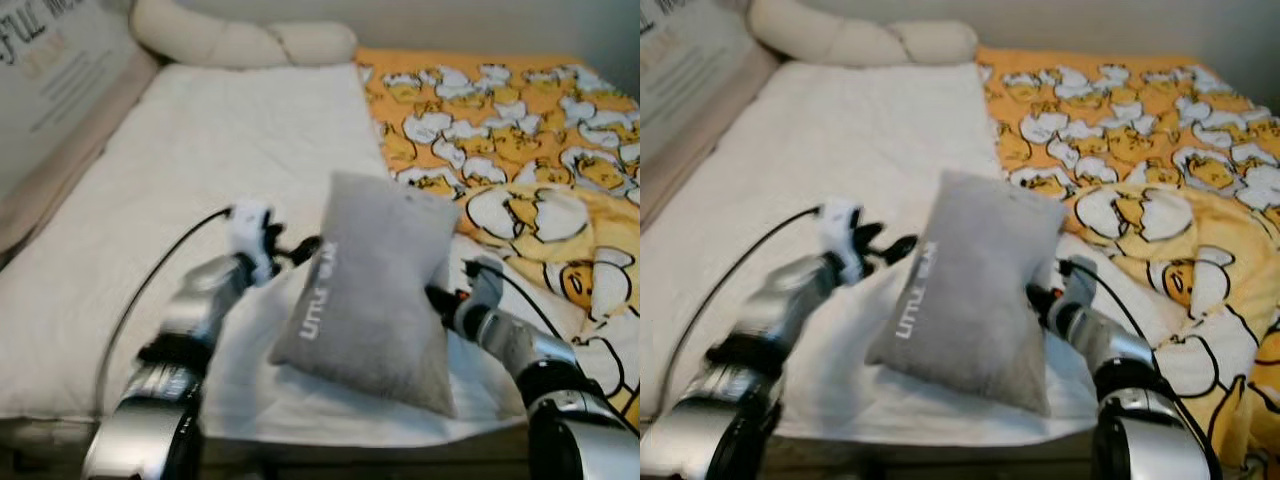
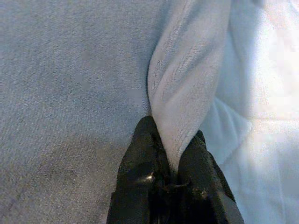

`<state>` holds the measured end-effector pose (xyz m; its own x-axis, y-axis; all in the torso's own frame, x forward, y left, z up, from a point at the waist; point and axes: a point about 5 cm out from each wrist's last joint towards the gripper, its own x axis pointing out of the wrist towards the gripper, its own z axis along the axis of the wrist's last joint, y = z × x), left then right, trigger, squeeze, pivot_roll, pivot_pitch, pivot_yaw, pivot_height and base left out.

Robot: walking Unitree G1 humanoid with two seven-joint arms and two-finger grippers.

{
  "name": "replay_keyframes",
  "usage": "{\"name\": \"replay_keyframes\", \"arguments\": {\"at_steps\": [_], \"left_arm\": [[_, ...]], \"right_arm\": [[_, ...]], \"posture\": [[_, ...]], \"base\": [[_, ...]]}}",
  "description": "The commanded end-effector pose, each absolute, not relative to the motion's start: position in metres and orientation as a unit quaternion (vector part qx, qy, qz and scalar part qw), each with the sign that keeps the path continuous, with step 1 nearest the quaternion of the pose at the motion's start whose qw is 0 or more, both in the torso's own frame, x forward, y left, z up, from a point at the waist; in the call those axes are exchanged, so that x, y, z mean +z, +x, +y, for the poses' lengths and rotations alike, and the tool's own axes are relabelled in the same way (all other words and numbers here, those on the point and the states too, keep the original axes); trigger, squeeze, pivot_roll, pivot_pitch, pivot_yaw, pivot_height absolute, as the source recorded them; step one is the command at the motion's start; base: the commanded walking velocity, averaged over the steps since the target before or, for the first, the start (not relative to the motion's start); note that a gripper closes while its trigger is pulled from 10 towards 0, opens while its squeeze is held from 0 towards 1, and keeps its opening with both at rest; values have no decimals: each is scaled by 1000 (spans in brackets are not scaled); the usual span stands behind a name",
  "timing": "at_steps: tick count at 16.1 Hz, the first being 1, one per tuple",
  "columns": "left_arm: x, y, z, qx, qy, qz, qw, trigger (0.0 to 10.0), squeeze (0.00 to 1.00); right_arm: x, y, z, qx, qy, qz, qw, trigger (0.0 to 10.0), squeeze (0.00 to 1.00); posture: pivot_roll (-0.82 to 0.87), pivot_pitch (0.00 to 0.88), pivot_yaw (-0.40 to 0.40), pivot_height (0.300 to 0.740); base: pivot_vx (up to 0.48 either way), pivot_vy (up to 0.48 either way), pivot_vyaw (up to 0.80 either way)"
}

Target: Clean up the room

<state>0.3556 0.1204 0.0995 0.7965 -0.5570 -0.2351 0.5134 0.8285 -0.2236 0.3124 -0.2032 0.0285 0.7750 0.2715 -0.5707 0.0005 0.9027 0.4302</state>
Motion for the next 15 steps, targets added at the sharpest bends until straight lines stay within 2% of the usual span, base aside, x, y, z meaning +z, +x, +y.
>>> {"name": "replay_keyframes", "arguments": {"at_steps": [1,5,8,10,11,12,15], "left_arm": [[94,361,117,-255,-94,159,949,10000,1000],[73,354,101,-244,-147,213,935,10000,1000],[61,347,99,-236,-183,214,930,10000,1000],[57,342,94,-249,-231,219,915,10000,1000],[53,336,88,-280,-261,234,894,10000,1000],[50,334,86,-284,-265,243,889,10000,1000],[34,324,89,-249,-253,264,897,10000,1000]], "right_arm": [[28,312,-204,73,193,331,921,0,0],[27,308,-209,74,193,328,922,0,0],[25,302,-212,71,198,328,921,0,0],[23,299,-213,68,199,330,920,0,0],[22,297,-212,68,201,331,920,0,0],[22,297,-212,68,202,331,919,0,0],[24,298,-207,73,205,327,920,0,0]], "posture": [[-121,0,37,740],[-186,0,71,740],[-203,0,82,740],[-205,0,85,740],[-205,0,86,740],[-206,0,88,740],[-217,0,94,740]], "base": [[0,0,0],[0,0,0],[0,0,0],[0,0,0],[0,0,0],[0,0,0],[0,0,0]]}}
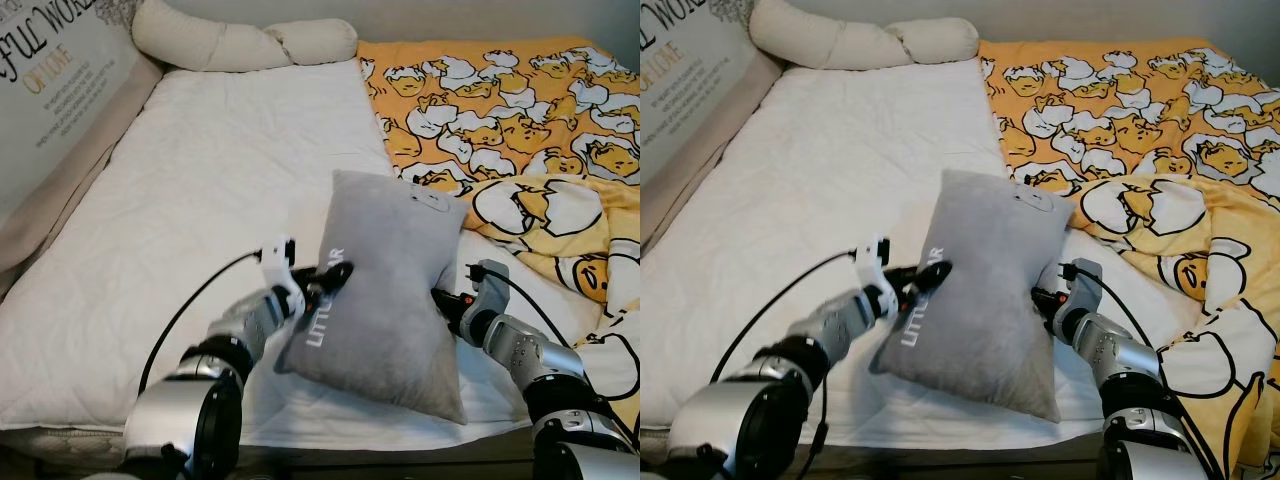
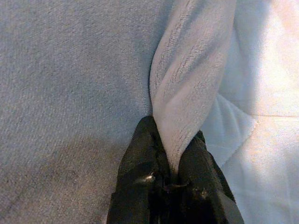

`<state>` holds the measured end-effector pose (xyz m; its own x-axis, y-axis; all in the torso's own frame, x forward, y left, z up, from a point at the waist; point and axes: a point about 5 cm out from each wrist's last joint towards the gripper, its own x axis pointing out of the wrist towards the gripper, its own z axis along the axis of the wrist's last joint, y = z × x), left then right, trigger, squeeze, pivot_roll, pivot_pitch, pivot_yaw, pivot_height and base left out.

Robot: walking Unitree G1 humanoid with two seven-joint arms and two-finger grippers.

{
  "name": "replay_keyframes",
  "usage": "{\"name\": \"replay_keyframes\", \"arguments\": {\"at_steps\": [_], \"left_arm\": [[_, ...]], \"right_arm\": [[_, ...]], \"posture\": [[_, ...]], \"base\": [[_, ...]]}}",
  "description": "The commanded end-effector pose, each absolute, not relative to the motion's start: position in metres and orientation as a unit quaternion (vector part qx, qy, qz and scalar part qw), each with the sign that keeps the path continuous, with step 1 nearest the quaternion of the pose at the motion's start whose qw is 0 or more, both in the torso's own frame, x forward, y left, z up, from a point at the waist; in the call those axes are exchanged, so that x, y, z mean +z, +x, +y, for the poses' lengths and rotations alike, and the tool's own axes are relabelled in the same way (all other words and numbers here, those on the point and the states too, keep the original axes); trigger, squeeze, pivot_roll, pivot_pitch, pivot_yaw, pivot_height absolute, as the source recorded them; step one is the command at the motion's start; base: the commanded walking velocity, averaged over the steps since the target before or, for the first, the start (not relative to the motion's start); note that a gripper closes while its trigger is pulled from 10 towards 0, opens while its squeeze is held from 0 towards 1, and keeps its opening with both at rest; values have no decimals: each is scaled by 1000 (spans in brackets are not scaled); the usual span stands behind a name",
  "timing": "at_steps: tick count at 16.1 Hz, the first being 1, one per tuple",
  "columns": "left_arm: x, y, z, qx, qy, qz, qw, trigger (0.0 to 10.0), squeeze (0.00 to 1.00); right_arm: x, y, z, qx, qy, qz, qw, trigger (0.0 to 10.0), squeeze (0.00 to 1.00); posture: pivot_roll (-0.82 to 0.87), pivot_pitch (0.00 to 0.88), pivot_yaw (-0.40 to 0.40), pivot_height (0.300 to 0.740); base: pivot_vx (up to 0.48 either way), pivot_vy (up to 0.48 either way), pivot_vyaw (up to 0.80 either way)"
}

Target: Clean up the room

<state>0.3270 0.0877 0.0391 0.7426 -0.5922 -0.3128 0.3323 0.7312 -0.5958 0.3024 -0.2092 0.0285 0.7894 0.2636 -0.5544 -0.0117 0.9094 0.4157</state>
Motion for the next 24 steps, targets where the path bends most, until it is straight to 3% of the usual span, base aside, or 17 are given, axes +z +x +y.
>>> {"name": "replay_keyframes", "arguments": {"at_steps": [1,4,8,9,10,11,12,13,14,20,24], "left_arm": [[33,322,87,-255,-275,261,890,10000,1000],[34,311,64,-346,-321,278,836,10000,1000],[37,309,56,-384,-298,271,831,10000,1000],[38,311,57,-382,-296,264,835,6431,1000],[40,315,62,-369,-280,258,848,0,988],[43,318,66,-359,-278,250,855,0,831],[46,321,71,-359,-278,238,859,0,565],[49,323,76,-369,-274,227,859,0,43],[51,322,78,-385,-273,224,853,0,0],[68,330,85,-405,-275,190,851,0,0],[76,335,94,-398,-200,168,879,0,0]], "right_arm": [[25,299,-206,76,207,325,920,0,0],[31,302,-202,91,212,316,920,0,0],[47,315,-185,121,227,287,923,0,0],[50,317,-181,128,229,281,923,0,0],[54,319,-176,136,232,273,924,0,0],[57,320,-172,142,235,265,924,0,0],[61,321,-169,148,236,256,925,0,0],[65,322,-164,157,243,244,925,0,0],[69,320,-159,168,248,235,925,0,0],[75,322,-133,194,256,218,921,0,0],[76,322,-130,197,242,214,926,0,0]], "posture": [[-218,0,94,740],[-210,0,90,740],[-196,0,85,740],[-186,0,83,740],[-180,0,82,740],[-171,0,78,740],[-166,0,77,740],[-153,0,74,740],[-146,0,73,740],[-98,0,73,740],[-102,0,87,740]], "base": [[0,0,0],[0,0,0],[0,0,0],[0,0,0],[0,0,0],[0,0,0],[0,0,0],[0,0,0],[0,0,0],[0,0,0],[0,0,0]]}}
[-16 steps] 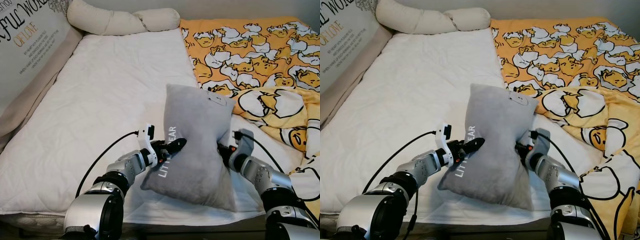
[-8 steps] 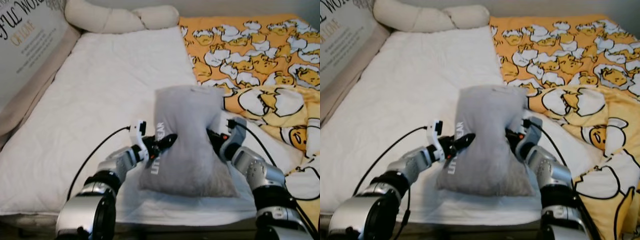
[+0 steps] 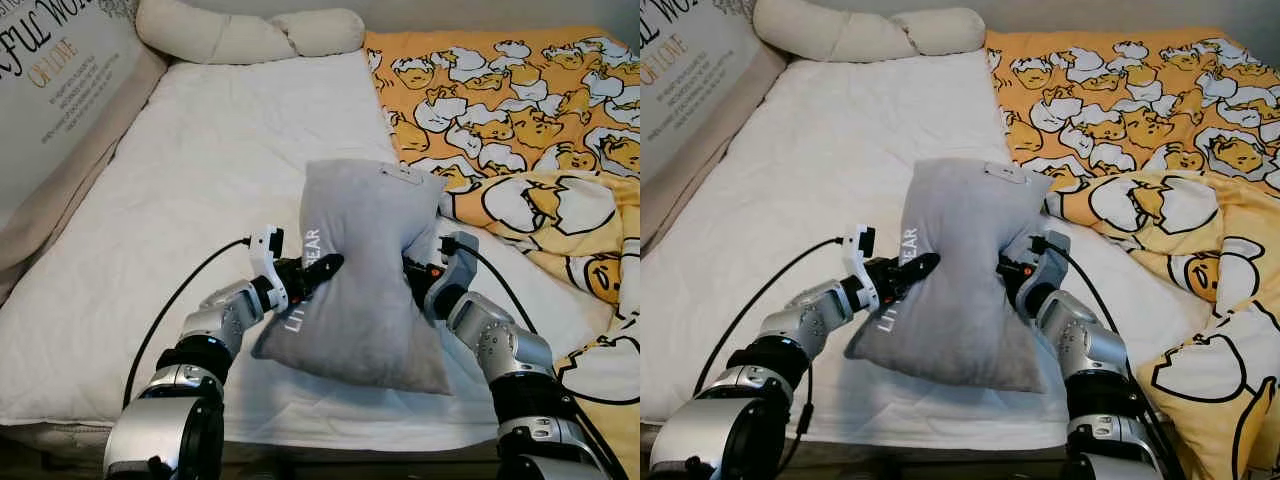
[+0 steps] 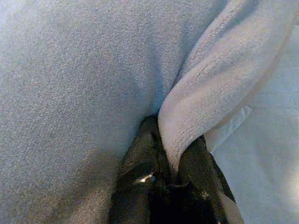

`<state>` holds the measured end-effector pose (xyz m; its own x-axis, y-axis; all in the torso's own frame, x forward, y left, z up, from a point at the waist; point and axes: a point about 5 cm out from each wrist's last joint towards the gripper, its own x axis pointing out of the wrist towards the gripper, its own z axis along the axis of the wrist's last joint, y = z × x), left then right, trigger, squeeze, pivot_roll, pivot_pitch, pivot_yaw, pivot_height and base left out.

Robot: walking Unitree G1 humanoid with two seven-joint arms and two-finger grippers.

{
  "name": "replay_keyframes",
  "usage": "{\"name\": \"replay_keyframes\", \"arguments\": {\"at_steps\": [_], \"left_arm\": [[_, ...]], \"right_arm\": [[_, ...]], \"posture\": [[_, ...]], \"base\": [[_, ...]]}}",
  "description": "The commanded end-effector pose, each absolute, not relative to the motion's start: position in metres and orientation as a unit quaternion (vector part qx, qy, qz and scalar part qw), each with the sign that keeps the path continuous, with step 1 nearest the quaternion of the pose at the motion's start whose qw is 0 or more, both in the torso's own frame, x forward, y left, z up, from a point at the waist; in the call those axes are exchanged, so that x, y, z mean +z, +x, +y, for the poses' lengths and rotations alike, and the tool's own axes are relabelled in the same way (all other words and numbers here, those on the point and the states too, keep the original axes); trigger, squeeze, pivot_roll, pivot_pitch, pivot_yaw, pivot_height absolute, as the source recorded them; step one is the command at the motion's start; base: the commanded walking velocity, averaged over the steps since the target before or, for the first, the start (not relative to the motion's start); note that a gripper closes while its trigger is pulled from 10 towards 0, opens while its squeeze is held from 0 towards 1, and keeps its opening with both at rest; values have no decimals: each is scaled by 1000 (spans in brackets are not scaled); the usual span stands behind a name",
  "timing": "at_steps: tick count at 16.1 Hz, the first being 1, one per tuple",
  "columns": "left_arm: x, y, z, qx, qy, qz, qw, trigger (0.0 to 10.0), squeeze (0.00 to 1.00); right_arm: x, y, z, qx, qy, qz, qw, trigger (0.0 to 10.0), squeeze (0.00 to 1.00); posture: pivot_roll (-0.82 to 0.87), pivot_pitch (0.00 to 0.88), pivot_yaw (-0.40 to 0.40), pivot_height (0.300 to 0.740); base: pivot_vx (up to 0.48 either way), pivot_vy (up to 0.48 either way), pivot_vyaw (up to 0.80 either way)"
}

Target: Clean up the room

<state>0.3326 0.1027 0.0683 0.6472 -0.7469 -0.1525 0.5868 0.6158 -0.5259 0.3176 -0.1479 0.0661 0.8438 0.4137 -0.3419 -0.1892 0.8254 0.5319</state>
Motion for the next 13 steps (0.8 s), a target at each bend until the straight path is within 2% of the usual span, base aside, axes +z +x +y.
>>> {"name": "replay_keyframes", "arguments": {"at_steps": [1,3,5,10,13], "left_arm": [[79,337,96,-396,-173,159,888,0,0],[96,341,102,-392,-67,114,910,0,0],[105,339,102,-393,-35,85,915,0,0],[122,323,101,-375,17,23,927,0,0],[135,326,101,-323,-11,4,946,0,0]], "right_arm": [[76,321,-131,195,234,211,929,0,0],[86,323,-129,181,212,155,948,0,0],[90,320,-124,183,206,131,952,0,0],[91,308,-117,147,127,93,976,0,0],[98,308,-122,118,139,71,981,0,0]], "posture": [[-101,0,87,740],[-89,0,79,740],[-84,0,78,740],[-99,0,100,740],[-64,0,86,740]], "base": [[0,0,0],[0,0,0],[0,0,0],[0,0,0],[0,0,0]]}}
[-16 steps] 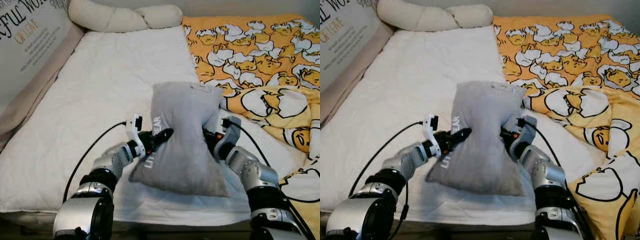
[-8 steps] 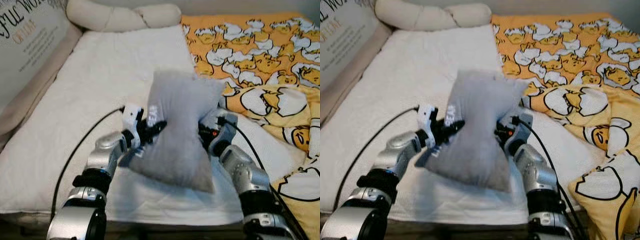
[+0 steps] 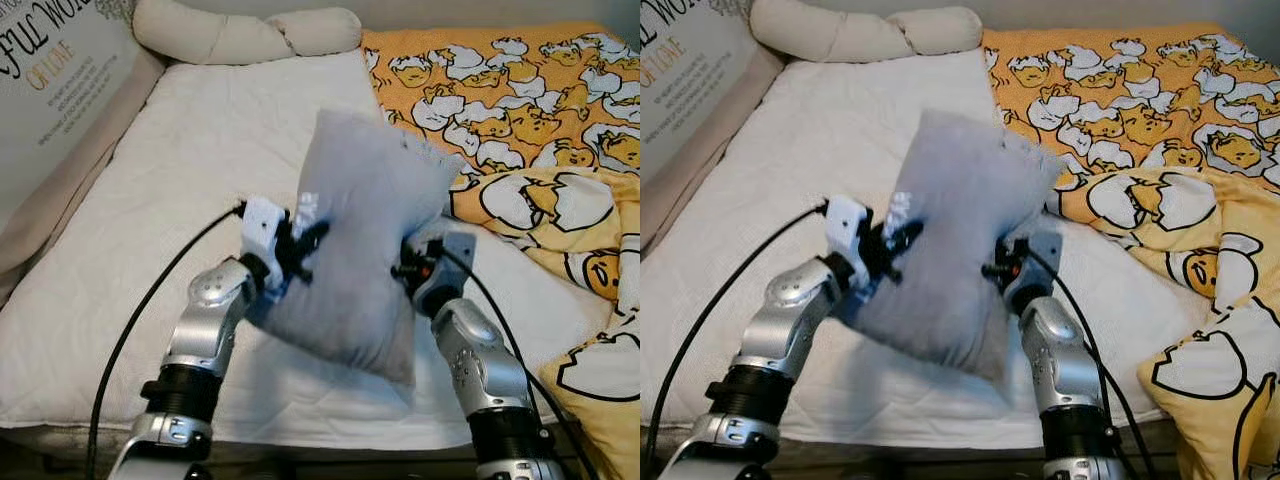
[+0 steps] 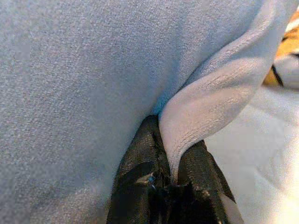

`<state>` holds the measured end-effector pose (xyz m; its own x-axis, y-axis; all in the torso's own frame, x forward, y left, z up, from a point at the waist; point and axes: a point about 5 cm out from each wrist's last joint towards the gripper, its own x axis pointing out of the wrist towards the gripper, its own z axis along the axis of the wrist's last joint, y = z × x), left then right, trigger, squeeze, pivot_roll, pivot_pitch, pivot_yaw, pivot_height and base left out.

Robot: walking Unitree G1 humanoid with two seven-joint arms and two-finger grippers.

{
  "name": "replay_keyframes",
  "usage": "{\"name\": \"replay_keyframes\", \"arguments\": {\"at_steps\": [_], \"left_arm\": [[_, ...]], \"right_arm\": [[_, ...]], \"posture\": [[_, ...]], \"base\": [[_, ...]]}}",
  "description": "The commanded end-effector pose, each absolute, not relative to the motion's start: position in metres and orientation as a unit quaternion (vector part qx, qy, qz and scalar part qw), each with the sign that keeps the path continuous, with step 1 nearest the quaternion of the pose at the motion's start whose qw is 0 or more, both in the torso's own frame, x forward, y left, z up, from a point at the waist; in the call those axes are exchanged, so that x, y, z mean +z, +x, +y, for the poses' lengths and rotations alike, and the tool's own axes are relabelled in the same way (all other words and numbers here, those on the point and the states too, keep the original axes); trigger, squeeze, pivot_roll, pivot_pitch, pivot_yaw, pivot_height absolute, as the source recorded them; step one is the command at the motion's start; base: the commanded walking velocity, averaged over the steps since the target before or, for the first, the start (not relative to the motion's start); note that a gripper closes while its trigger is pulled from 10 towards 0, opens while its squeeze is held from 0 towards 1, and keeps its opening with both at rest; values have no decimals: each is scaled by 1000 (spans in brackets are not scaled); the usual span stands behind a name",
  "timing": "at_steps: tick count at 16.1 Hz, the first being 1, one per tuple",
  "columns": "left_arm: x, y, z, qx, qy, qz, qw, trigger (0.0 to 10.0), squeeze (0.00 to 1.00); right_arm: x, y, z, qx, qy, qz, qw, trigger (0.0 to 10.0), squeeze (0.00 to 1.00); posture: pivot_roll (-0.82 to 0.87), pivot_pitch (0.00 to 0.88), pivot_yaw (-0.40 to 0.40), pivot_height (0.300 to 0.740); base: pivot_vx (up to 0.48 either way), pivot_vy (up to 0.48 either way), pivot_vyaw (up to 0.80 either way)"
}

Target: Clean up the room

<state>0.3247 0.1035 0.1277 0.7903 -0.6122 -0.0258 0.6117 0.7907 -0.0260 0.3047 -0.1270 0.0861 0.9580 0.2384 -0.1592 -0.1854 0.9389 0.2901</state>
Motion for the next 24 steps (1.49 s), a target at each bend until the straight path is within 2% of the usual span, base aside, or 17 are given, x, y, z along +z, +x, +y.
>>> {"name": "replay_keyframes", "arguments": {"at_steps": [1,4,8,11,13,14,15,16,17,21,24], "left_arm": [[137,324,99,-330,2,1,944,0,0],[135,317,103,-325,6,7,946,0,0],[138,315,106,-317,-52,19,947,0,0],[140,314,96,-334,-32,20,942,0,0],[141,316,96,-323,-25,18,946,0,0],[140,320,101,-288,15,15,957,0,0],[139,322,104,-269,34,13,963,1686,0],[139,323,106,-254,46,10,966,10000,0],[138,325,110,-231,57,16,971,10000,0],[145,328,112,-214,50,5,975,10000,0],[145,329,110,-215,57,2,975,10000,0]], "right_arm": [[99,309,-121,117,136,70,981,0,0],[104,310,-118,124,133,64,981,0,0],[112,315,-113,139,123,55,981,0,0],[118,318,-120,133,123,46,982,0,0],[118,317,-122,128,121,49,983,0,0],[118,317,-123,123,115,50,984,0,0],[118,317,-124,122,111,51,985,0,0],[117,317,-125,117,103,54,986,0,0],[116,318,-127,109,89,59,988,10000,0],[119,322,-125,97,67,61,991,10000,0],[118,321,-124,94,67,65,991,10000,0]], "posture": [[-65,0,79,740],[-51,0,61,740],[-59,0,66,740],[-57,0,43,740],[-57,0,33,740],[-55,0,26,740],[-55,0,26,740],[-50,0,21,740],[-50,0,21,740],[-55,0,42,740],[-49,0,31,740]], "base": [[0,0,0],[0,0,0],[0,0,0],[0,0,0],[0,0,0],[0,0,0],[0,0,0],[0,0,0],[0,0,0],[0,0,0],[0,364,0]]}}
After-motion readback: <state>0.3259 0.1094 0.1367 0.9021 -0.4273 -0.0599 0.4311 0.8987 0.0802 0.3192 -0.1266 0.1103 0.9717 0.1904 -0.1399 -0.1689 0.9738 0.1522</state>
